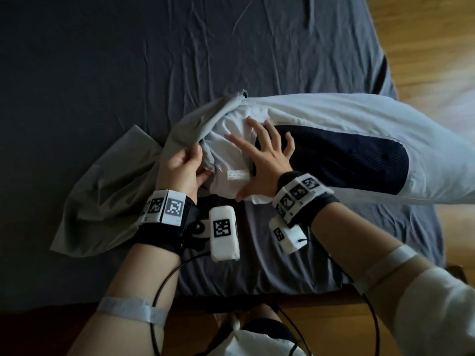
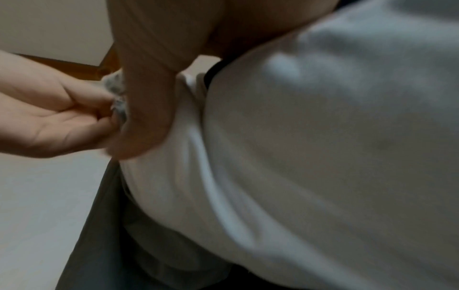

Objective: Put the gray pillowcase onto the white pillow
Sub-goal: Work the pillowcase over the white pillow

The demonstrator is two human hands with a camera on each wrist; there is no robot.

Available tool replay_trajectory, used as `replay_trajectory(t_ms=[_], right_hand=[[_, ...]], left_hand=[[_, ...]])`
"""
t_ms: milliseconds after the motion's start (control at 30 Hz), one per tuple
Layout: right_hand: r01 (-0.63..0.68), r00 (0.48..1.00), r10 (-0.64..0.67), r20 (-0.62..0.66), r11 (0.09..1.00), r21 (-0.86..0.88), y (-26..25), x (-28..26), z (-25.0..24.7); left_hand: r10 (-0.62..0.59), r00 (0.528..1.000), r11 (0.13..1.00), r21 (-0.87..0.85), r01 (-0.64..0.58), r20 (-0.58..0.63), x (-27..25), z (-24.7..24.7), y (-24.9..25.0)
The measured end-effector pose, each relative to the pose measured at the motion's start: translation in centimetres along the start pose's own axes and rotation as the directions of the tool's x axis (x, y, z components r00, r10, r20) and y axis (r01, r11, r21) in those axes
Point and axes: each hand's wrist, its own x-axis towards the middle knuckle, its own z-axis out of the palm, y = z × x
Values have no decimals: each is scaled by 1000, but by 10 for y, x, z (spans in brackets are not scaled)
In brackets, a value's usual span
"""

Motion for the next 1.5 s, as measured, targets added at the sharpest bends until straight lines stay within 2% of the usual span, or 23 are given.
replay_trajectory(t_ms=[133, 200, 367, 467, 533, 633, 700, 800, 867, 933, 1000, 1067, 1100, 1133, 1167, 1200, 1267, 1333, 1367, 1433, 1500], right_hand=[[54, 982, -35, -186, 994, 99, -1, 1, 16], [66, 976, -42, -215, 992, 105, 1, 3, 16], [23, 995, -30, -99, 997, -70, -4, 22, 10], [-2, 998, -3, -65, 998, -68, -5, 33, 7], [-31, 997, 28, -68, 998, -53, -4, 40, 2], [-48, 995, 46, -91, 998, -26, 3, 46, -5], [-10, 997, 12, -76, 1000, 23, 11, 43, -11], [53, 998, -51, -25, 995, 89, 22, 30, -20], [52, 999, -52, 2, 998, 35, 32, 20, -20], [18, 999, -18, 44, 1000, 1, 39, 10, -15], [-19, 994, 19, 104, 1000, -3, 42, 3, -3], [-50, 986, 52, 159, 999, -15, 42, -2, 10], [-40, 985, 40, 169, 999, -2, 43, -5, 15], [-10, 986, 4, 168, 999, 33, 46, -9, 19], [33, 982, -43, 182, 998, 60, 51, -13, 21], [55, 977, -67, 204, 996, 64, 57, -18, 22], [-15, 981, 8, 196, 999, 36, 70, -27, 23], [-168, 979, 164, 122, 985, 24, 82, -39, 23], [-232, 969, 228, 94, 972, 41, 87, -44, 23], [-289, 956, 282, 84, 953, 91, 93, -50, 26], [-284, 957, 276, 90, 954, 92, 96, -51, 29]], left_hand=[[-11, 999, 1000, -8, 11, 37, 0, -5, -4], [-12, 1000, 1000, -28, 13, 29, 0, -11, -7], [-111, 993, 990, 79, 114, -36, -11, -22, -41], [-147, 988, 969, 193, 152, -40, -18, -19, -55], [-179, 984, 974, 147, 174, 21, -22, -3, -51], [-206, 961, 978, 68, 197, 182, -23, 27, -36], [-207, 952, 978, 80, 194, 224, -20, 33, -26], [-145, 973, 981, 158, 117, 180, -10, 26, -19], [-88, 984, 973, 223, 53, 153, -3, 23, -16], [-82, 982, 961, 274, 33, 168, -2, 27, -19], [-160, 944, 904, 427, 24, 287, -9, 38, -32], [-369, 841, 790, 611, 59, 396, -23, 48, -50], [-472, 794, 719, 689, 94, 383, -26, 49, -57], [-546, 774, 638, 758, 136, 321, -27, 48, -60], [-585, 775, 570, 801, 183, 239, -25, 43, -59], [-593, 788, 542, 805, 241, 164, -23, 38, -59], [-508, 859, 605, 737, 301, 66, -16, 30, -53], [-330, 944, 668, 709, 225, 11, -9, 28, -52], [-252, 968, 692, 700, 178, 3, -7, 30, -53], [-221, 975, 671, 725, 155, -4, -2, 37, -57], [-288, 957, 570, 799, 193, -25, 5, 46, -64]])
